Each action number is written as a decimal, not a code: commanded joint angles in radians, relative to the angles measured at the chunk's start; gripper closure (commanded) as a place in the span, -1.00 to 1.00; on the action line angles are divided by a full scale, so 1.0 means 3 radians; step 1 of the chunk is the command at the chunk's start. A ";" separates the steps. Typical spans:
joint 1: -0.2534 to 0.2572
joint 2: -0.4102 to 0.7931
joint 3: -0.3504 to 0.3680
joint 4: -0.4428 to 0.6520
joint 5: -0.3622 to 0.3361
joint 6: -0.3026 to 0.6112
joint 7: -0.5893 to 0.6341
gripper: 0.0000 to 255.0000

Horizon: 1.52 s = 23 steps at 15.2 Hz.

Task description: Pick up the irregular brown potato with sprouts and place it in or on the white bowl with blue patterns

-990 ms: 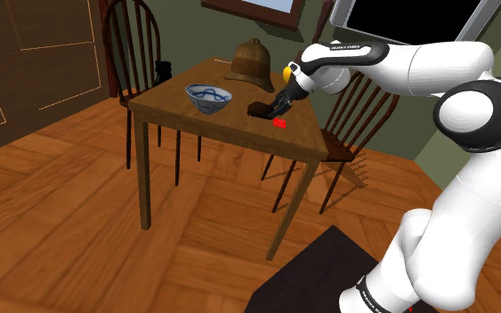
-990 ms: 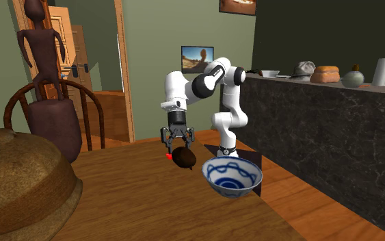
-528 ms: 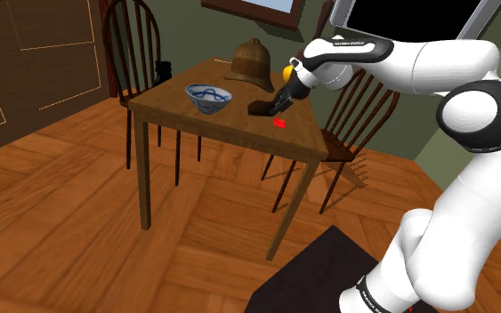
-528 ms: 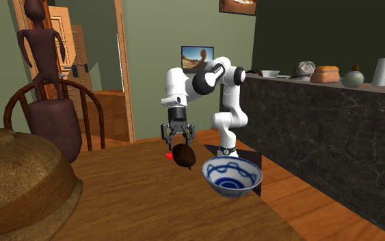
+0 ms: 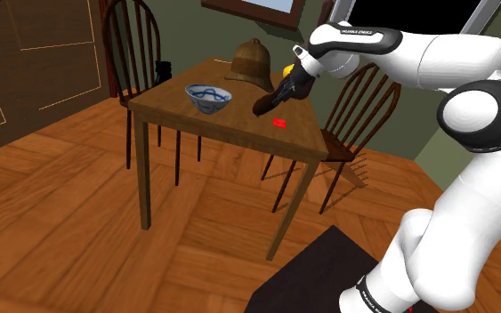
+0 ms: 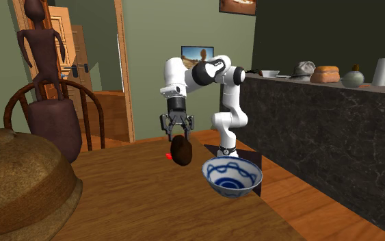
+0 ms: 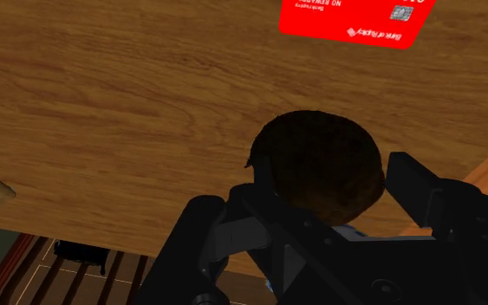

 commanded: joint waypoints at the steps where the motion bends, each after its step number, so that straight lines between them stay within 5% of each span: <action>1: -0.0002 -0.0010 -0.0004 0.0087 -0.0031 -0.0087 0.0046 1.00; 17: -0.0073 0.0125 -0.0055 0.0910 -0.0049 -0.0784 0.0266 1.00; 23: 0.0083 0.0433 0.0091 0.1261 -0.0009 -0.0745 0.0629 1.00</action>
